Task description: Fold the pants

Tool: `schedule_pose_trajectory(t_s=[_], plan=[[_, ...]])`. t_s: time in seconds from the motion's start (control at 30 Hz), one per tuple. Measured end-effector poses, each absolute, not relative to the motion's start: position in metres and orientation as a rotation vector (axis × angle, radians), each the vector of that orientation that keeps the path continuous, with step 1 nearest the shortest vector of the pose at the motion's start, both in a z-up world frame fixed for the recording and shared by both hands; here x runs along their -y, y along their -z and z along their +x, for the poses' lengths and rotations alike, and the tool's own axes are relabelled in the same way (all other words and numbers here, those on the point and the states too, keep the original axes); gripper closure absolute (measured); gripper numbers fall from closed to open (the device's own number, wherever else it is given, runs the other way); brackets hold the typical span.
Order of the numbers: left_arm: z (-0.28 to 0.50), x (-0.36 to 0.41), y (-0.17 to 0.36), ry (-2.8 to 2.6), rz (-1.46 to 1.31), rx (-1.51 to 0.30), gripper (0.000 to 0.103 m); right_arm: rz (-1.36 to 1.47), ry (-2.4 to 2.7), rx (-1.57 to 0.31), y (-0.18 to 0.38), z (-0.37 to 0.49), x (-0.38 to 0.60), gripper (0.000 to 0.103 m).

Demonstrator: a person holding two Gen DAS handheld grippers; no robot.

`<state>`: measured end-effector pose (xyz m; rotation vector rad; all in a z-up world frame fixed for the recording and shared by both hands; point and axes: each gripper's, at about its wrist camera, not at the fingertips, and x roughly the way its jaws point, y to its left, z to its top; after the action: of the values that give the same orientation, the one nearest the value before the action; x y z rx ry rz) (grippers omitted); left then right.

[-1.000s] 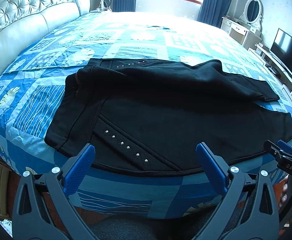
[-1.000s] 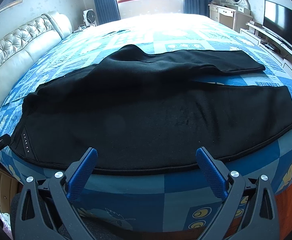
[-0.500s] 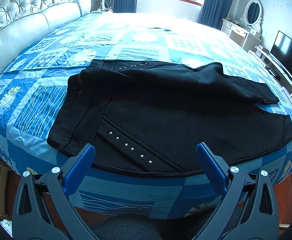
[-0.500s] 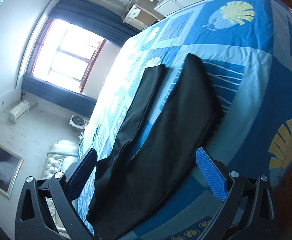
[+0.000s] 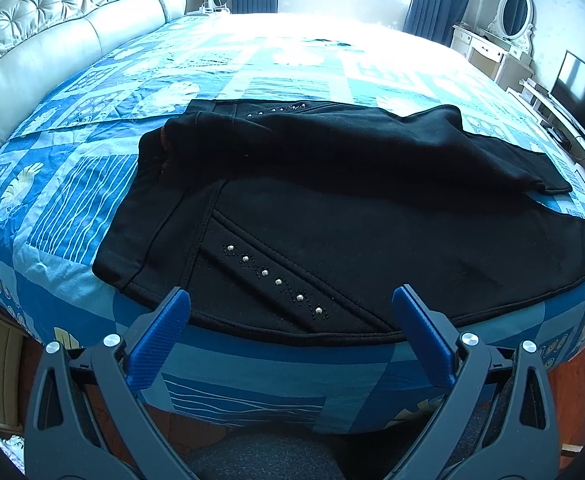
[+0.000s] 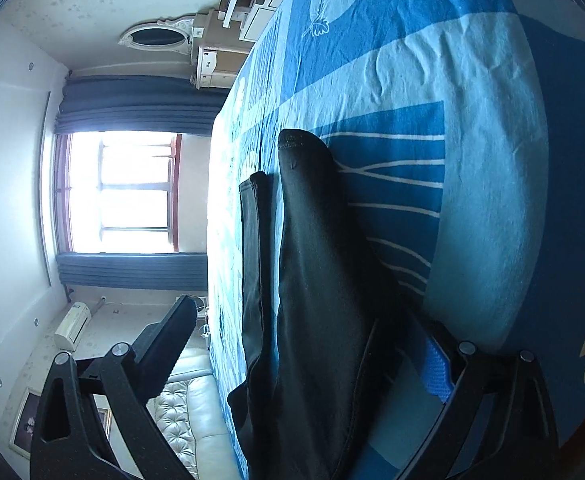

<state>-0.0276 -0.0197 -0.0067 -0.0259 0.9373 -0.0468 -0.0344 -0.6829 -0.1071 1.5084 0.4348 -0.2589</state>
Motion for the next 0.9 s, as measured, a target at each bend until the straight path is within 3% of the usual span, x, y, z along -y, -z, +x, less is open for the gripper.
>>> schedule_pose_trajectory(t_s=[0.1,0.13,0.23,0.37,0.53,0.57,0.63,0.9], plan=[[-0.027,0.019,0.01,0.047,-0.025,-0.947,0.002,1.505,0.279,-0.461,0.111,-0.028,0.689,0.065],[-0.027,0.019,0.011,0.045,-0.022,-0.949,0.002,1.518,0.275,-0.474,0.115,-0.026,0.69,0.072],[-0.026,0.019,0.015,0.041,-0.022,-0.959,0.002,1.433,0.291,-0.49,0.105,-0.023,0.691,0.081],[-0.025,0.018,0.019,0.038,-0.025,-0.975,0.002,1.095,0.389,-0.542,0.06,-0.024,0.685,0.084],[-0.025,0.02,0.023,0.045,-0.022,-0.986,0.002,0.441,0.627,-0.689,0.012,-0.005,0.661,0.084],[-0.025,0.021,0.024,0.046,-0.021,-0.987,0.002,0.483,0.606,-0.686,0.013,-0.01,0.669,0.082],[-0.025,0.021,0.025,0.048,-0.019,-0.988,0.002,0.68,0.593,-0.668,0.024,-0.028,0.695,0.062],[-0.021,0.016,0.028,0.035,-0.033,-0.998,0.002,1.224,0.543,-0.636,0.093,-0.064,0.733,0.06]])
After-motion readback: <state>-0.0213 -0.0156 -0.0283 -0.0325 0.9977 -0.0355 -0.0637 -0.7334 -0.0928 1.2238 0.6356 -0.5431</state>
